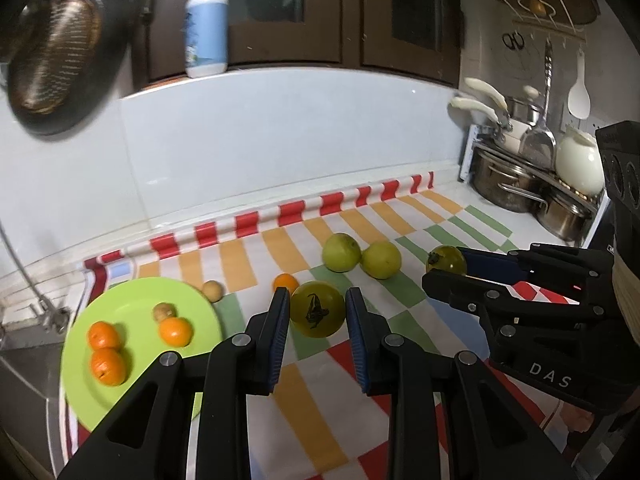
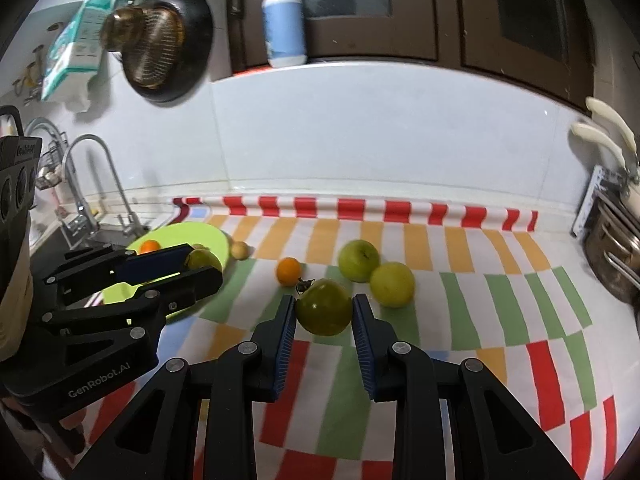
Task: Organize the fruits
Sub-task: 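Carry both small green fruits in the two tools over the green plate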
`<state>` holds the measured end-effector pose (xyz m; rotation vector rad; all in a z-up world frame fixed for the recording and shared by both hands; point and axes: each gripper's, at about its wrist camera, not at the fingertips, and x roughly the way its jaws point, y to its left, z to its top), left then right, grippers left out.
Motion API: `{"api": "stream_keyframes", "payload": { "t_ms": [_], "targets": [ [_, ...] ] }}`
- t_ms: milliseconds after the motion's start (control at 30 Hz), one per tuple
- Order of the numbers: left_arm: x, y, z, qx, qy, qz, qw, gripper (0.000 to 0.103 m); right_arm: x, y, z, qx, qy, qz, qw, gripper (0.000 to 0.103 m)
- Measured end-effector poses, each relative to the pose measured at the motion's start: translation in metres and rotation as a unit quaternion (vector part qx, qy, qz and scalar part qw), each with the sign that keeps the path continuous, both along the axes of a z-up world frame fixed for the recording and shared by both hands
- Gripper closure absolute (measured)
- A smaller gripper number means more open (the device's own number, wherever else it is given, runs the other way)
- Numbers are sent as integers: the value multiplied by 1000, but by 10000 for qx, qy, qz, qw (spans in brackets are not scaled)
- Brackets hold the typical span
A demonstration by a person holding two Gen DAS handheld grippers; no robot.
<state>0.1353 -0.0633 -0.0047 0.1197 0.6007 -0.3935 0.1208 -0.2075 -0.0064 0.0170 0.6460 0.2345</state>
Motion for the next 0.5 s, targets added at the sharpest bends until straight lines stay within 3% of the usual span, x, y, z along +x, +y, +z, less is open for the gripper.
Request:
{"api": "stream_keyframes", "payload": {
  "t_ms": [500],
  "targets": [
    [-41, 55, 20, -13, -255, 603, 9979, 74, -23, 51, 21, 82, -254, 521, 9983, 73]
  ]
}}
